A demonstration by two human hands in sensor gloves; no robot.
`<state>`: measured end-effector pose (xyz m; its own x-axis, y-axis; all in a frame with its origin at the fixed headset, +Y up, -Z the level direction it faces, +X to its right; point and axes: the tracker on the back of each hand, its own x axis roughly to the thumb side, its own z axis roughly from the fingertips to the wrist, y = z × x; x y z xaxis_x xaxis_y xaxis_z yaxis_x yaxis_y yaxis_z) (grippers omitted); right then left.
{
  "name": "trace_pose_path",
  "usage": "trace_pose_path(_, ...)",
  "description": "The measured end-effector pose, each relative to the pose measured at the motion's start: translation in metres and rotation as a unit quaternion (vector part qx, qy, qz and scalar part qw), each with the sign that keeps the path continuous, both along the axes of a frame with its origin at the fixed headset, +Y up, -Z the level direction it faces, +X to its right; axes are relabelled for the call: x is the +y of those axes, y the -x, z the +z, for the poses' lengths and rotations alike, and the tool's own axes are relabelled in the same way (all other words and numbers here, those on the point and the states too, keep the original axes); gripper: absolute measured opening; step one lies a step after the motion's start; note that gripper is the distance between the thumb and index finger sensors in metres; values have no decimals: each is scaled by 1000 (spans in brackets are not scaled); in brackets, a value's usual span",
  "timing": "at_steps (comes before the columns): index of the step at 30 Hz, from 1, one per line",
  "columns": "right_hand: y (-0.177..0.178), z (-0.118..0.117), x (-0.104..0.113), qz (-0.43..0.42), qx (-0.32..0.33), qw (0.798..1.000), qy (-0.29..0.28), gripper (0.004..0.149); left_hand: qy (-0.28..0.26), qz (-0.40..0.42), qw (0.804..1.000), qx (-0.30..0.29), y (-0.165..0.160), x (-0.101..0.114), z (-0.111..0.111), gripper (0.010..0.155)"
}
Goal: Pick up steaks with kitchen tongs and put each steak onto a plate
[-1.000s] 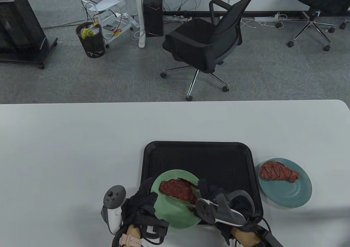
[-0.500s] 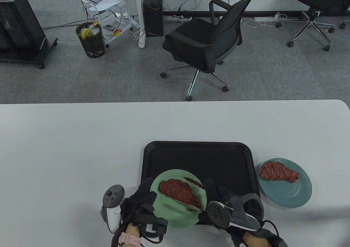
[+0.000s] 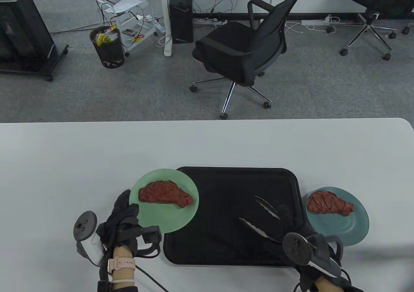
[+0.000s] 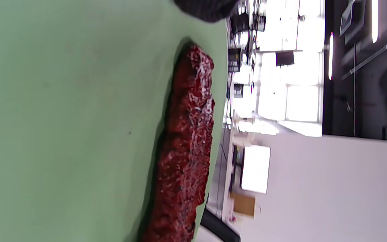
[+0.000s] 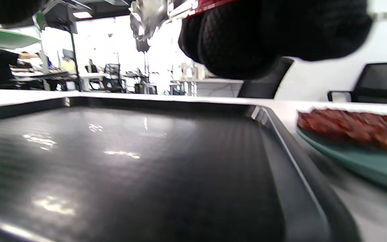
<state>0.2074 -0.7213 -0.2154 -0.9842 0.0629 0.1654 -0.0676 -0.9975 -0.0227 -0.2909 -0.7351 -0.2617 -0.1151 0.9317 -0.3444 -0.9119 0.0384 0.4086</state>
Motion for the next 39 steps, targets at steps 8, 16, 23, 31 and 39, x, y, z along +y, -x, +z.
trace_pose_path(8,-11,-6,-5,4,-37,999,16,100,46,-17,995,81,48,-32,-1,62)
trace_pose_path(16,-8,-8,-13,32,-44,998,31,100,94,-38,990,98,71,-55,-5,62)
trace_pose_path(23,-7,-9,-15,35,-49,997,37,100,103,-83,987,89,73,-51,-16,62)
trace_pose_path(31,-4,-8,-18,57,-51,996,41,100,176,-306,933,69,60,-24,-27,65)
trace_pose_path(39,-1,-8,-20,71,-47,995,44,99,261,-438,860,30,48,-16,-33,63)
